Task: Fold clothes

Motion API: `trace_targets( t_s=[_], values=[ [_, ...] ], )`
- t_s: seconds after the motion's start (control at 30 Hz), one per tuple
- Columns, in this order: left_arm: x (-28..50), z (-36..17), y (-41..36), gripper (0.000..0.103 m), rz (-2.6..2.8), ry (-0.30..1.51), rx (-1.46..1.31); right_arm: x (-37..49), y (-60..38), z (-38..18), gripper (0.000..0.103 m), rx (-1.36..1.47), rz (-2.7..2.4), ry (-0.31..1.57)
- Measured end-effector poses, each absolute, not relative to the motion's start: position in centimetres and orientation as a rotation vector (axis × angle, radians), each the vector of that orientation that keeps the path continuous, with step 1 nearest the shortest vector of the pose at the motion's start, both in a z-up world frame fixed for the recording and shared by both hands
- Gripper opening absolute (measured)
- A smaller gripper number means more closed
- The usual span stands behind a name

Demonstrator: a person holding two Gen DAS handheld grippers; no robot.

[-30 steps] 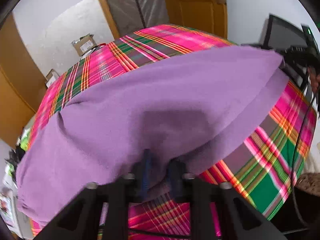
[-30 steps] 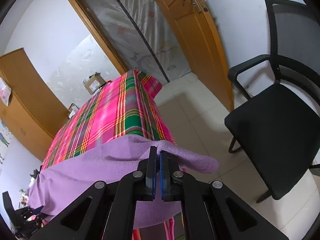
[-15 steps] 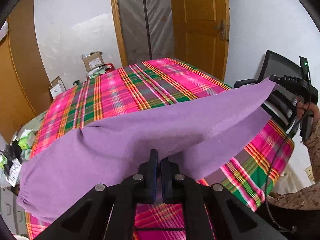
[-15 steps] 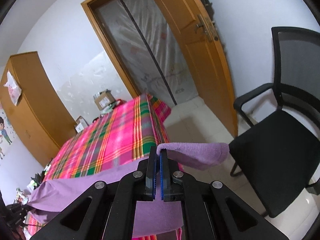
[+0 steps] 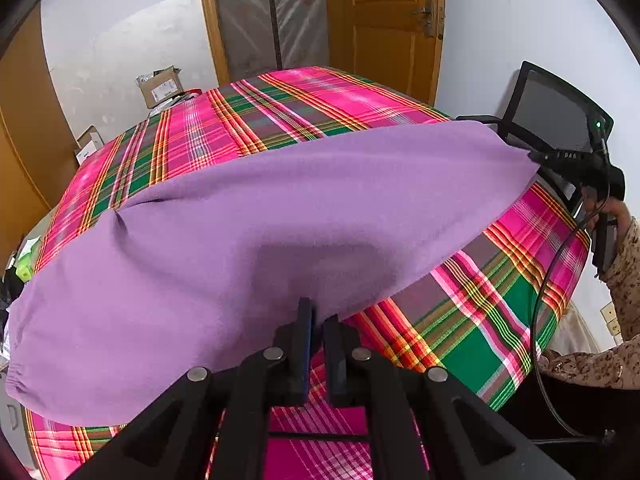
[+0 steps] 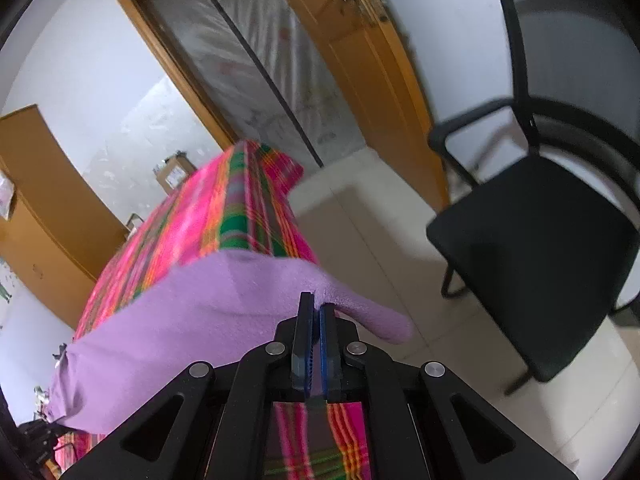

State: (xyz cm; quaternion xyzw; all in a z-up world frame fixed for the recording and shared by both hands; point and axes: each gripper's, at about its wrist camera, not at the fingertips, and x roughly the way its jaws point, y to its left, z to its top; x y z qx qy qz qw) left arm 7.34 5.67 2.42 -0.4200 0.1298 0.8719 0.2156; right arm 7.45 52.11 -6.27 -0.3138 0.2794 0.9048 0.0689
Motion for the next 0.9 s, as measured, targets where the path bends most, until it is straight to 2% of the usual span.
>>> trace_targets(
  t_s=[0.13, 0.27, 0.5, 0.57, 0.77, 0.9],
  values=[
    [7.1, 1.6, 6.0, 0.005, 2.400, 0.367, -1.192, 6.9, 52.1, -7.3, 0.003, -0.988, 2.710, 0.865],
    [7.3, 1.4, 6.0, 0.010, 2.386, 0.344, -1.200, 6.5, 52.2, -8.5, 0.004, -1.067, 2.691, 0.911],
    [7.5, 2.2, 4.9, 0.013, 2.360, 0.237, -1.176, 6.2, 52.2, -10.1, 0.007, -1.160, 2.652, 0.965],
    [7.6, 2.6, 4.4, 0.015, 2.351, 0.192, -1.150, 6.3, 52.3, -10.2, 0.011, -1.162, 2.642, 0.974],
    [7.9, 4.1, 2.4, 0.015, 2.330, 0.062, -1.096, 6.4, 52.4, -10.0, 0.013, -1.208, 2.607, 0.926],
    [7.8, 4.7, 1.8, 0.015, 2.323, 0.076, -1.094, 7.1, 52.7, -9.8, 0.018, -1.238, 2.516, 0.848]
  ],
)
